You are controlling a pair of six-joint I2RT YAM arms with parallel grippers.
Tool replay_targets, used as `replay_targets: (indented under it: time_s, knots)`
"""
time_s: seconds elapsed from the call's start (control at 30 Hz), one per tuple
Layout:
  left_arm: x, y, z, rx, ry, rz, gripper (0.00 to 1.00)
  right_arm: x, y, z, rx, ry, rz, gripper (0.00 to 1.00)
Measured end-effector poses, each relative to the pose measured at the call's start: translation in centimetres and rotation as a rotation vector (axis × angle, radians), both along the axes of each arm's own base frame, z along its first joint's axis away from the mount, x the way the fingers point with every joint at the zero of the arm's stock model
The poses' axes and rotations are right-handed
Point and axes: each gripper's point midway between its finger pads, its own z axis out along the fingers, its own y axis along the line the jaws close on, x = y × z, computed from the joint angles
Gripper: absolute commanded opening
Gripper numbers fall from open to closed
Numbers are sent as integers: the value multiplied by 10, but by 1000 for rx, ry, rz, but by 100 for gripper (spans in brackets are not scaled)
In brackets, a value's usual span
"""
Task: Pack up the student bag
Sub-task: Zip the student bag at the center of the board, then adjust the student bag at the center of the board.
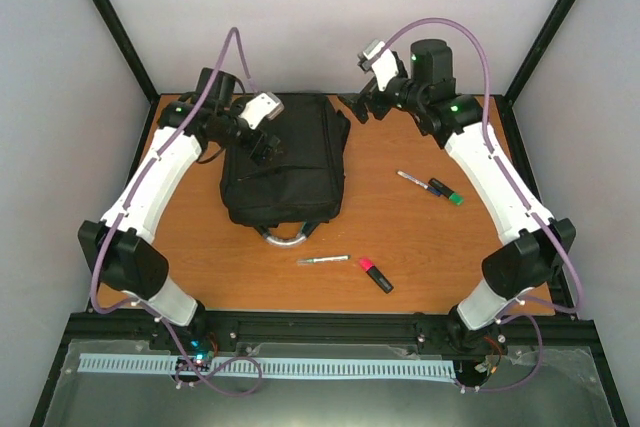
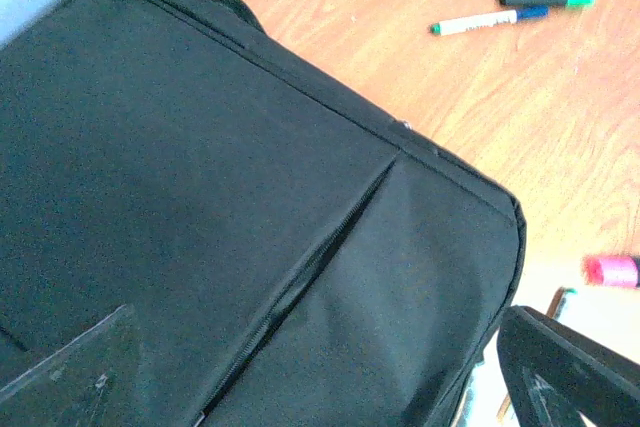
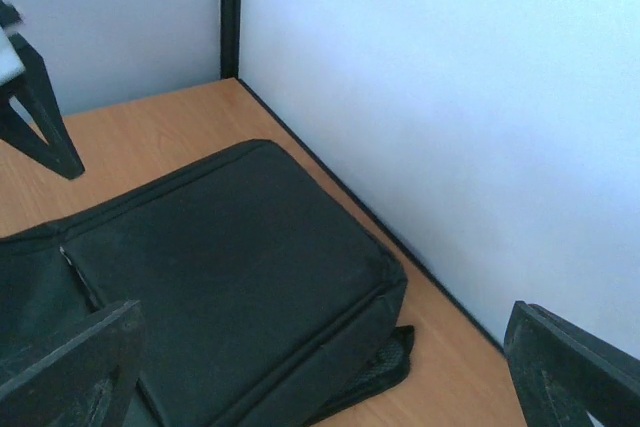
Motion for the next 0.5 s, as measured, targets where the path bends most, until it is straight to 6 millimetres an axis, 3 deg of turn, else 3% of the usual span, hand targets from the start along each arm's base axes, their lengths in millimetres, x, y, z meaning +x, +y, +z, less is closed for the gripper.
replay_targets:
  time_s: [0.1,0.2,0.33,0.4,0.5]
  knots:
    - [5,6,13,-58,-20,54,100,6,3,-19,46,92,6,100]
    - [6,9,27,-101,-40,89,100,10,10,-52,53,210,44,100]
    - [17,13,31,-108,-38,141,100,12,10,-92,56,340,44,100]
    - [20,16,26,-100,-32,154,100,10,3,-96,52,352,33,100]
    - [19,21,21,-84,-29,158,100,-3,-10,-85,32,322,35,100]
